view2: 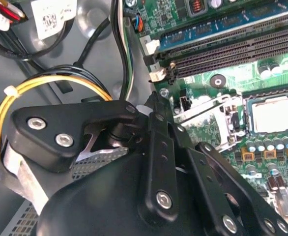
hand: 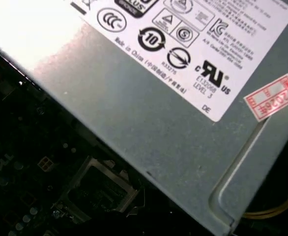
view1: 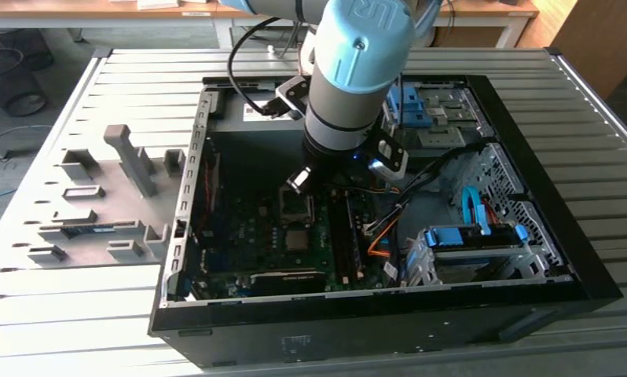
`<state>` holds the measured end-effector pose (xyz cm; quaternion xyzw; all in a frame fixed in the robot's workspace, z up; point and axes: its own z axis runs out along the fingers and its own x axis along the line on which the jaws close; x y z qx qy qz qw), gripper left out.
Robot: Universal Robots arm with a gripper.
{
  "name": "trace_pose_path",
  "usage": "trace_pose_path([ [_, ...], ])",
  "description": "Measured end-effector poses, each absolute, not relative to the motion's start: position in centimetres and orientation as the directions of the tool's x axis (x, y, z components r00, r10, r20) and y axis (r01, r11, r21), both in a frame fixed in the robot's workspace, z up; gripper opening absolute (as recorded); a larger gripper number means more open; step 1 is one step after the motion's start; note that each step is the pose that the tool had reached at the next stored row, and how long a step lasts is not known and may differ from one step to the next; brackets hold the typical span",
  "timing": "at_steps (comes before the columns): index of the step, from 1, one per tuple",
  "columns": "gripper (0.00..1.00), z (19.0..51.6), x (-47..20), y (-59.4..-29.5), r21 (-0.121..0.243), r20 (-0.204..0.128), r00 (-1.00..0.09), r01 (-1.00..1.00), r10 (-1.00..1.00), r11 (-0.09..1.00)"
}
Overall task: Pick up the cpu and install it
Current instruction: 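Close the cpu cover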
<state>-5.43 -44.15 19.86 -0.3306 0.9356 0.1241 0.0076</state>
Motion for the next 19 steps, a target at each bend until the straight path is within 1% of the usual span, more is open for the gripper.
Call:
trace_pose_path([
  [19, 0.1, 21.0, -6.0, -44.2, 0.223, -0.101, -0.78, -0.623, -0.618, 0.75],
])
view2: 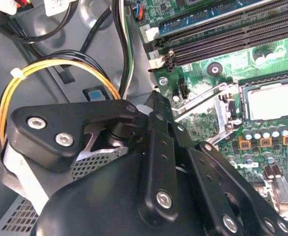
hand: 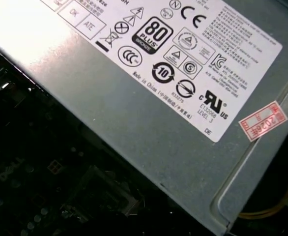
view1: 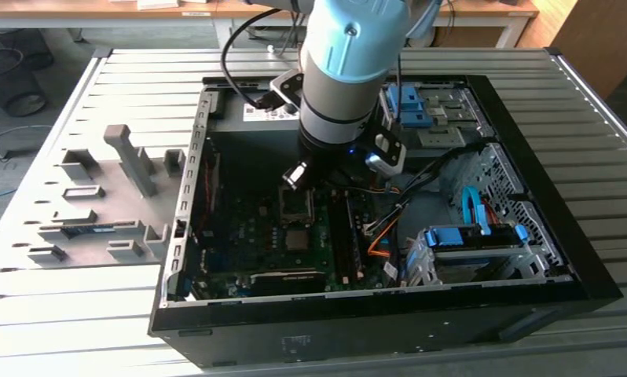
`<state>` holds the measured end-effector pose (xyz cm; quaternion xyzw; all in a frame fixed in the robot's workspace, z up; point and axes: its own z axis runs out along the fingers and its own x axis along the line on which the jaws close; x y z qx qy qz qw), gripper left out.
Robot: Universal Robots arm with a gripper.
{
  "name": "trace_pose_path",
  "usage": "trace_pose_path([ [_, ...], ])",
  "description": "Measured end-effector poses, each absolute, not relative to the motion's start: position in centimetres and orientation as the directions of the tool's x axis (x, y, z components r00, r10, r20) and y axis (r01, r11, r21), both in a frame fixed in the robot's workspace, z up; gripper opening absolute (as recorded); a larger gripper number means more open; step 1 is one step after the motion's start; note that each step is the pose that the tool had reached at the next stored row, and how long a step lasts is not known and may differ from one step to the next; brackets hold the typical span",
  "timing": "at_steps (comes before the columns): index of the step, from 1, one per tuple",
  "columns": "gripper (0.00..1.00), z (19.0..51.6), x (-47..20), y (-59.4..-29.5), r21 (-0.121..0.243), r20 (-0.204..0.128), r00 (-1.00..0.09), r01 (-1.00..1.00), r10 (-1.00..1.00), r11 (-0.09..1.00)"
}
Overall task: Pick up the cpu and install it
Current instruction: 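Close the cpu cover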
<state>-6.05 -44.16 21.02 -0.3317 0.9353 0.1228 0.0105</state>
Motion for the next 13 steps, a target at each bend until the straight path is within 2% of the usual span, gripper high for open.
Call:
trace_pose_path([
  [13, 0.1, 21.9, -6.38, -44.24, 0.22, -0.105, -0.772, -0.633, -0.627, 0.743],
])
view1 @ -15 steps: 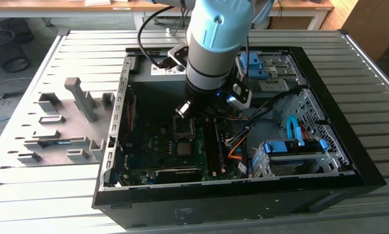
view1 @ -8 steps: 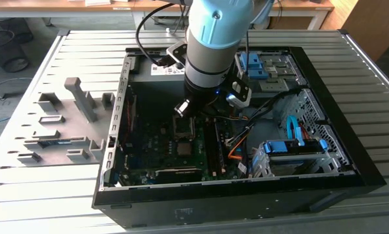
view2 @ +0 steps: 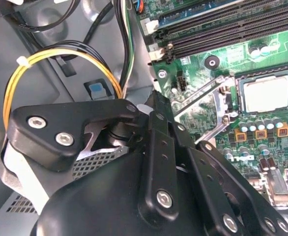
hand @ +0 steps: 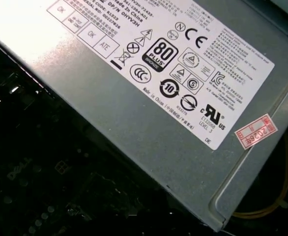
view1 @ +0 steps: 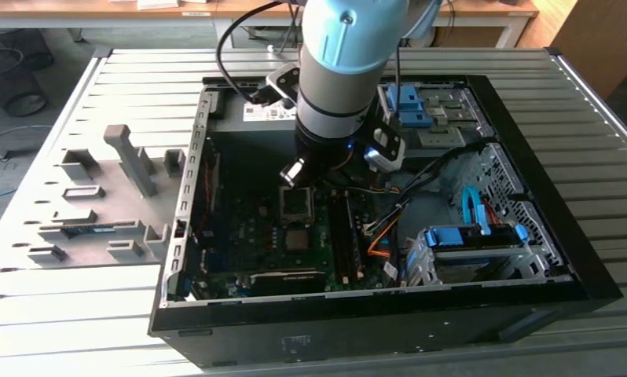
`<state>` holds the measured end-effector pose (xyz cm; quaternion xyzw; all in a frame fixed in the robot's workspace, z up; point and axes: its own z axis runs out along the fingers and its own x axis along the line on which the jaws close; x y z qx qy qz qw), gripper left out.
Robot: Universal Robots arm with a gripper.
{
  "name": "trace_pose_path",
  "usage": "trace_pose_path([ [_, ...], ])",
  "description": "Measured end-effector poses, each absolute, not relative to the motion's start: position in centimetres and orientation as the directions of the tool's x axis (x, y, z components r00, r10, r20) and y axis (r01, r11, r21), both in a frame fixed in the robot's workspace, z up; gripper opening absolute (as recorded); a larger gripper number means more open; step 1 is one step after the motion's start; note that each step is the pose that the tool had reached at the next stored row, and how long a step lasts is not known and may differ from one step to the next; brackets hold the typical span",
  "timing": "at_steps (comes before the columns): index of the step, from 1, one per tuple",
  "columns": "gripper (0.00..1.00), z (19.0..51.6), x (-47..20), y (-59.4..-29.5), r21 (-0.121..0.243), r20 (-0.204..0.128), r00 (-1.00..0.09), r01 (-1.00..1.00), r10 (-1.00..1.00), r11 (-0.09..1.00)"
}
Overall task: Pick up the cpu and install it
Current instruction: 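Close the cpu cover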
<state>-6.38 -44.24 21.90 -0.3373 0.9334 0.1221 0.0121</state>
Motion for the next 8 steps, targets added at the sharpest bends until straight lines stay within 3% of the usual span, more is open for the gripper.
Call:
trace_pose_path([
  [8, 0.1, 22.29, -6.42, -44.32, 0.22, -0.105, -0.756, -0.652, -0.647, 0.726],
])
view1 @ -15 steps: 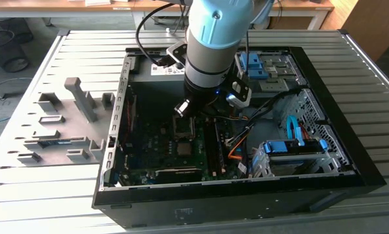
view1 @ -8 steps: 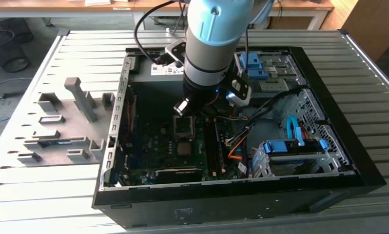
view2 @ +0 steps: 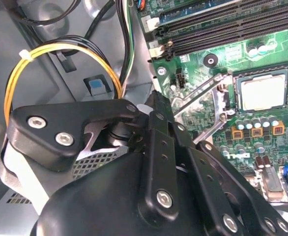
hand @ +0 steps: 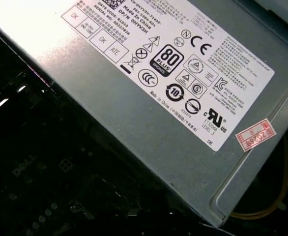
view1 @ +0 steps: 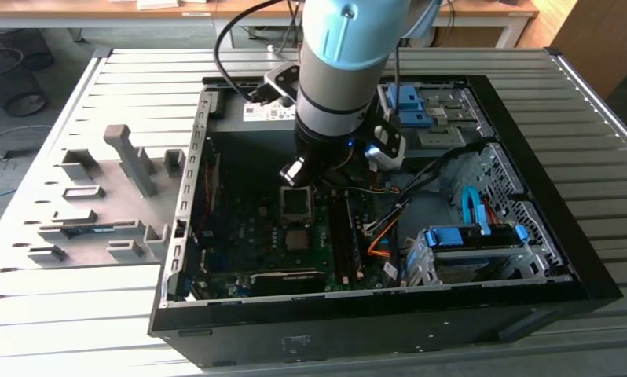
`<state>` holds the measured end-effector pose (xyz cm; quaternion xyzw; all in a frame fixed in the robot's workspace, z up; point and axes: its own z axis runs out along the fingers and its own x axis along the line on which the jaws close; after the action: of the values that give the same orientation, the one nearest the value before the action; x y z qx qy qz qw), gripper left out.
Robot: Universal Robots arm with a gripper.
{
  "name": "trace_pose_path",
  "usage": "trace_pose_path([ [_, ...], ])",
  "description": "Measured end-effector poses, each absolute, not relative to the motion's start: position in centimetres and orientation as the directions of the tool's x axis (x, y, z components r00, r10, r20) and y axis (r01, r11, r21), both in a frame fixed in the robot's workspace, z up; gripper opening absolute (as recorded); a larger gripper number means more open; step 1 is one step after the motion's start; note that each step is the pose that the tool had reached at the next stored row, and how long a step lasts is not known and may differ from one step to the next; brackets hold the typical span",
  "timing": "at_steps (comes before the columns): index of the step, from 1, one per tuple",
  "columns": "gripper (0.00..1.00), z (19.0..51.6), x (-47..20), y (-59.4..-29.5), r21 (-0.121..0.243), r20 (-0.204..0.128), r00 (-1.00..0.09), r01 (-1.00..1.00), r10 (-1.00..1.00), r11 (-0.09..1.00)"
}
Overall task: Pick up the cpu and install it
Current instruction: 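Close the cpu cover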
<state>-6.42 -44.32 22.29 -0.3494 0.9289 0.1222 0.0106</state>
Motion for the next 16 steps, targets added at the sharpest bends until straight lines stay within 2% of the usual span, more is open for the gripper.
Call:
trace_pose_path([
  [16, 0.1, 22.94, -6.44, -44.34, 0.22, -0.105, -0.737, -0.672, -0.668, 0.707],
])
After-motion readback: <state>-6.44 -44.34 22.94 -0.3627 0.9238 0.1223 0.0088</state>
